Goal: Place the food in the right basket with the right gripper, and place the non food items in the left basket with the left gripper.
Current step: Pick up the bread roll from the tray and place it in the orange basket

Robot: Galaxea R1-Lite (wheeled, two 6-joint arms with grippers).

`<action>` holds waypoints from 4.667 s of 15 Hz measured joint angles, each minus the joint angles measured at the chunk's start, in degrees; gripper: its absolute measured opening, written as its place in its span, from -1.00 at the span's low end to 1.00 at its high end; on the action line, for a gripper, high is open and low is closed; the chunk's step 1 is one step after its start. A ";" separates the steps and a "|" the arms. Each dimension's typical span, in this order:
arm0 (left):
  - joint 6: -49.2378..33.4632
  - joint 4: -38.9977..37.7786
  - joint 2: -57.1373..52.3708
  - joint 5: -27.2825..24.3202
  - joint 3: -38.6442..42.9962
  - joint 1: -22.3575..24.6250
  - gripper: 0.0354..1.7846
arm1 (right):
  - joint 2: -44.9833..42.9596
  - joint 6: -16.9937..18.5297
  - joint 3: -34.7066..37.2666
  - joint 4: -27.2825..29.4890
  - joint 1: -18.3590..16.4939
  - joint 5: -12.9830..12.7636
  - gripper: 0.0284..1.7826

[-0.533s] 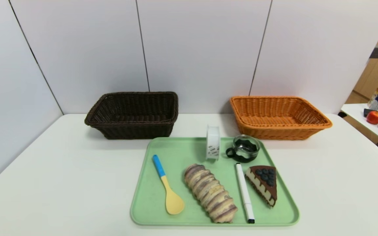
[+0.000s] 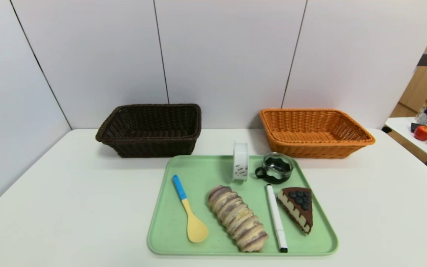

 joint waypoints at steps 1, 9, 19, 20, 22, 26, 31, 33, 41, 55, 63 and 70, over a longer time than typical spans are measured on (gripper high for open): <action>-0.35 0.35 5.07 -0.13 -4.61 -0.09 0.89 | 5.27 1.23 -8.52 4.05 0.02 1.27 0.92; -11.23 14.30 44.28 -1.79 -40.68 -10.51 0.89 | 54.37 9.81 -55.67 34.71 9.14 5.57 0.92; -17.35 14.51 54.20 0.83 -39.91 -21.92 0.89 | 89.61 38.75 -80.82 50.48 44.31 -1.24 0.92; -17.35 14.51 53.78 0.88 -39.03 -21.94 0.89 | 91.80 38.95 -81.95 50.69 46.41 -1.83 0.92; -17.30 14.47 52.79 1.05 -37.41 -21.97 0.89 | 95.96 39.17 -83.57 50.83 49.40 -4.11 0.92; -17.08 14.47 49.74 0.94 -34.01 -22.00 0.89 | 103.29 39.55 -85.15 50.33 51.37 -11.40 0.92; -17.08 14.47 47.28 0.85 -32.34 -22.03 0.89 | 109.02 39.11 -85.86 47.25 51.30 -13.12 0.92; -17.08 14.47 46.67 0.83 -32.15 -22.00 0.89 | 110.52 39.06 -85.92 47.23 51.02 -13.25 0.92; -17.08 14.49 45.32 0.77 -31.26 -21.92 0.89 | 114.10 39.41 -85.48 47.21 49.03 -15.13 0.35; -17.43 14.47 44.61 0.77 -30.76 -21.92 0.89 | 106.30 39.57 -85.88 45.15 51.32 -5.38 -0.83; -17.32 14.47 43.61 0.74 -28.83 -22.00 0.89 | 91.97 35.74 -85.92 19.54 42.53 3.41 -0.83; -17.02 12.65 43.75 0.55 -28.56 -22.00 0.89 | 92.32 36.60 -83.85 10.31 13.20 3.47 -0.83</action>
